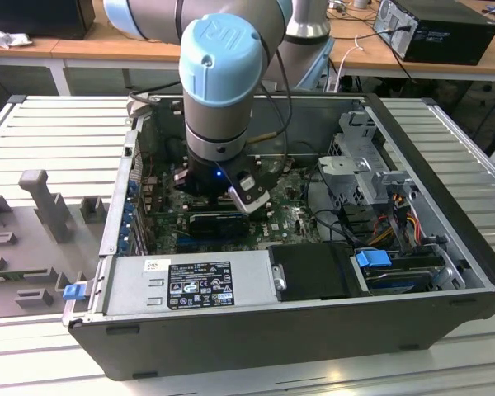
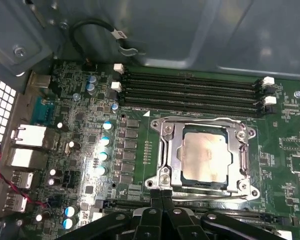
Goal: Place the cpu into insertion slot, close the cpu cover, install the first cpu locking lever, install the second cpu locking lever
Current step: 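Install the second cpu locking lever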
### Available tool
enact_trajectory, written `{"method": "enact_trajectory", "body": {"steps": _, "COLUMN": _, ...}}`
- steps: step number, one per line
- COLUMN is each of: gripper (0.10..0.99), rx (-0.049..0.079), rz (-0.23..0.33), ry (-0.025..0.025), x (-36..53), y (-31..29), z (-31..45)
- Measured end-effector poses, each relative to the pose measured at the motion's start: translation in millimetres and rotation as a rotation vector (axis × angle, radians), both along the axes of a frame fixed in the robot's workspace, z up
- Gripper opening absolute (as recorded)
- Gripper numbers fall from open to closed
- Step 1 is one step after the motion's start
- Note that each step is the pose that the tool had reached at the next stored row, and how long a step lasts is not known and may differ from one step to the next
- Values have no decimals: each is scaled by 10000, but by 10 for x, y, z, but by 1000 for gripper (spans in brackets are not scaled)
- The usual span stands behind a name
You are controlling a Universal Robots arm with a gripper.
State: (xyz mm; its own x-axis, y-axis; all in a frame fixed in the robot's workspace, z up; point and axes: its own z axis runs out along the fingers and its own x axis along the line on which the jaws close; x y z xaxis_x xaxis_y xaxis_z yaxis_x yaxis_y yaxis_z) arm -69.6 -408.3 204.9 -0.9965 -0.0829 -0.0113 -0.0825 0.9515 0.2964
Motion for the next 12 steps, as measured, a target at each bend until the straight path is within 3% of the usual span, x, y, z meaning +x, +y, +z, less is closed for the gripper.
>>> {"method": "enact_trajectory", "body": {"steps": 3, "gripper": 106, "rx": 181, "rz": 0, "ry": 0, "x": -47, "y": -2, "z": -41}}
{"method": "enact_trajectory", "body": {"steps": 9, "gripper": 106, "rx": 361, "rz": -1, "ry": 3, "x": -50, "y": -2, "z": -79}}
{"method": "enact_trajectory", "body": {"steps": 12, "gripper": 106, "rx": 558, "rz": -1, "ry": 7, "x": -50, "y": 15, "z": -97}}
